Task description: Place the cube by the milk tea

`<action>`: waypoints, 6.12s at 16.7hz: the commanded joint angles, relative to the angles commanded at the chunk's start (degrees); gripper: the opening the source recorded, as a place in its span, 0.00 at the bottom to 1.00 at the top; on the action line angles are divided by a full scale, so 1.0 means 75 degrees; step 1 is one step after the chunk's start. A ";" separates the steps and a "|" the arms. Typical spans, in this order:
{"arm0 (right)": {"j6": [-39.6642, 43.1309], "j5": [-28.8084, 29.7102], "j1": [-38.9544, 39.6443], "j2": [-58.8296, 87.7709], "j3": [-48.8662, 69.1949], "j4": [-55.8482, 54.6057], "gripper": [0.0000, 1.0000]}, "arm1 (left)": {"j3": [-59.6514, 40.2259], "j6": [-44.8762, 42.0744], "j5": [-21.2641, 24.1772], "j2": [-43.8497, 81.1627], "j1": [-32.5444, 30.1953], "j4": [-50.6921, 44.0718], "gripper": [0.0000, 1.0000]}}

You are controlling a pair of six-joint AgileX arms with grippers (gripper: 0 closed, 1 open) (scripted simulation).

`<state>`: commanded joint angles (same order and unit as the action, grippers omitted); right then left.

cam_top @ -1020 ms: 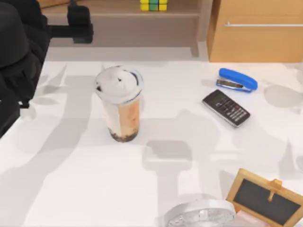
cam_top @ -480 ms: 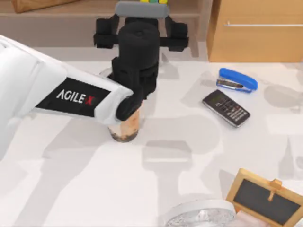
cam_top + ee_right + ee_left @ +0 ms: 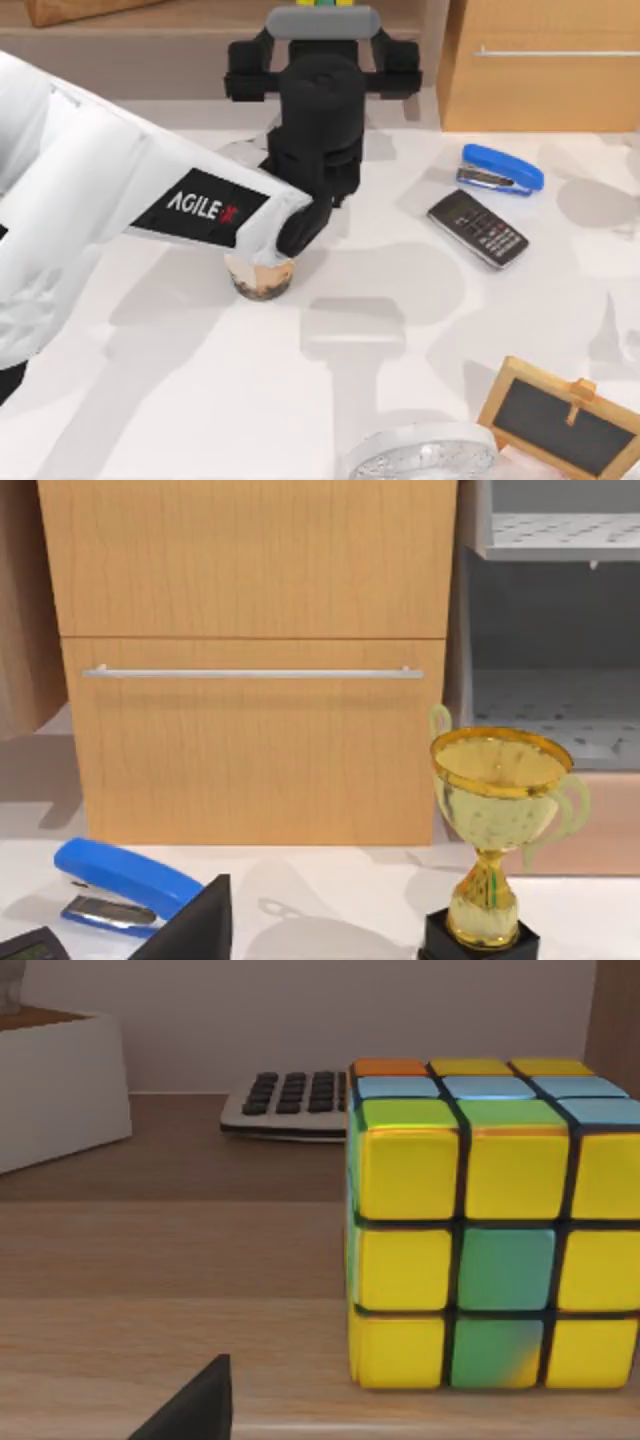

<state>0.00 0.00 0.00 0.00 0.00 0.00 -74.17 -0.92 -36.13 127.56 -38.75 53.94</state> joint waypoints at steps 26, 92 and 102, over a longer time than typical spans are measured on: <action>0.0000 0.0000 0.0000 0.0000 0.0000 0.0000 1.00 | -0.2159 0.0021 0.0557 0.1157 0.0543 -0.1020 0.55; 0.0000 0.0000 0.0000 0.0000 0.0000 0.0000 1.00 | -0.1957 0.1258 0.4861 -0.1679 0.3887 -1.5603 0.00; 0.0000 0.0000 0.0000 0.0000 0.0000 0.0000 1.00 | -0.1962 0.1258 0.4835 -0.1810 0.4035 -1.5320 0.00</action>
<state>0.00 0.00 0.00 0.00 0.00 0.00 -88.88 8.52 0.13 113.99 -8.49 -60.96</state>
